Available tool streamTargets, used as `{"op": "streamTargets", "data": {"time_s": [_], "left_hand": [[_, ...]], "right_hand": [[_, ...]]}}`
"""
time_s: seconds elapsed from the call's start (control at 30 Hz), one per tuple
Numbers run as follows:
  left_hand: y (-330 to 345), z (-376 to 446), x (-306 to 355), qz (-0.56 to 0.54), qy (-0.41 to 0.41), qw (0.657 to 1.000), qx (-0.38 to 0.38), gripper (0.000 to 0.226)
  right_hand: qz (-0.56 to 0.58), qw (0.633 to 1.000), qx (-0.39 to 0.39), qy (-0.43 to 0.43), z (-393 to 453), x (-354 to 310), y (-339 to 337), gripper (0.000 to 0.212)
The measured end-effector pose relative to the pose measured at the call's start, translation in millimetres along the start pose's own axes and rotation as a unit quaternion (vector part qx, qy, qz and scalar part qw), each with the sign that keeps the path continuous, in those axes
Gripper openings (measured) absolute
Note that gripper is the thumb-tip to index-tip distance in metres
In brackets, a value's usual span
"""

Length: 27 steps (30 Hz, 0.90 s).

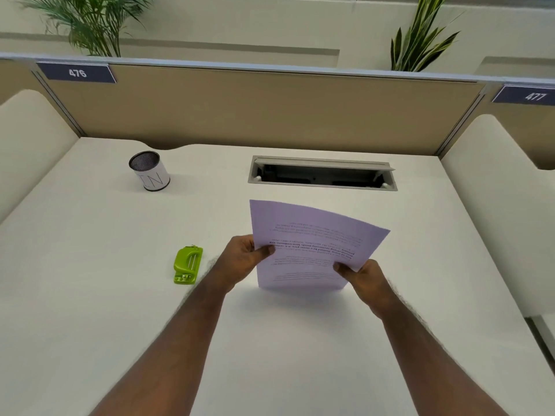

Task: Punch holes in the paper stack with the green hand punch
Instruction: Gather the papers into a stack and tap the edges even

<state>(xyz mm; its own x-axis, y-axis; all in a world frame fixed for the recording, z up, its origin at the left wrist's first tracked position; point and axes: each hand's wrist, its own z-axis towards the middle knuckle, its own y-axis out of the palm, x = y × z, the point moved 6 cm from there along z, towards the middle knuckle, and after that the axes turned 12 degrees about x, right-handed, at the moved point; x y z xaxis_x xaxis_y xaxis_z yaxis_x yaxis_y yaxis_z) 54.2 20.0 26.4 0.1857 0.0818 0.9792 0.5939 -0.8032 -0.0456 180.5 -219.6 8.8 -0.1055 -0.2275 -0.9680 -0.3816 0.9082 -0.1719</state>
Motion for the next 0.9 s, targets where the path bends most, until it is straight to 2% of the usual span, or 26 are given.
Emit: {"op": "streamTargets", "data": {"time_s": [0.17,0.23,0.3,0.37,0.43,0.5,0.57,0.63,0.67,0.77,0.83,0.9], "left_hand": [[-3.2,0.1,-5.7,-0.007,0.001,1.000,0.022,0.017],[-5.6,2.3,-6.9,-0.024,-0.002,0.999,0.045,0.015],[-11.2,4.2,-9.2,-0.079,-0.019,0.993,0.085,0.013],[-13.9,4.6,-16.3,-0.165,-0.055,0.977,0.123,0.019],[-8.7,1.6,-25.5,-0.249,-0.103,0.952,0.147,0.018],[1.9,-2.7,-34.5,-0.311,-0.143,0.927,0.154,0.020],[12.7,-8.5,-41.4,-0.342,-0.163,0.914,0.143,0.027],[19.7,-14.6,-48.2,-0.342,-0.175,0.915,0.124,0.030],[19.9,-17.3,-50.7,-0.334,-0.182,0.918,0.115,0.030],[4.1,-17.0,-54.2,-0.330,-0.200,0.918,0.095,0.031],[-18.8,-10.5,-51.0,-0.335,-0.194,0.917,0.091,0.022],[-41.5,-1.7,-40.3,-0.287,-0.158,0.942,0.069,0.026]], "right_hand": [[-0.029,1.000,0.005,0.000,2.3,7.4,2.2,0.018],[-0.042,0.999,0.021,-0.014,4.5,5.6,1.9,0.023],[-0.038,0.998,0.057,-0.009,6.1,6.6,-0.8,0.054],[-0.004,0.994,0.083,0.069,4.7,17.1,-3.0,0.094],[0.041,0.987,0.054,0.149,-1.8,31.3,5.1,0.109],[0.070,0.977,0.004,0.201,-8.9,41.2,16.8,0.103],[0.132,0.969,-0.023,0.209,-9.6,44.0,25.7,0.076],[0.195,0.960,-0.003,0.200,-6.5,43.6,25.3,0.050],[0.205,0.959,0.014,0.193,-4.2,42.9,22.2,0.044],[0.162,0.973,0.038,0.158,3.2,38.6,3.3,0.034],[0.125,0.982,0.050,0.132,8.9,35.0,-13.9,0.029],[0.103,0.988,0.052,0.107,13.8,28.1,-29.1,0.027]]}}
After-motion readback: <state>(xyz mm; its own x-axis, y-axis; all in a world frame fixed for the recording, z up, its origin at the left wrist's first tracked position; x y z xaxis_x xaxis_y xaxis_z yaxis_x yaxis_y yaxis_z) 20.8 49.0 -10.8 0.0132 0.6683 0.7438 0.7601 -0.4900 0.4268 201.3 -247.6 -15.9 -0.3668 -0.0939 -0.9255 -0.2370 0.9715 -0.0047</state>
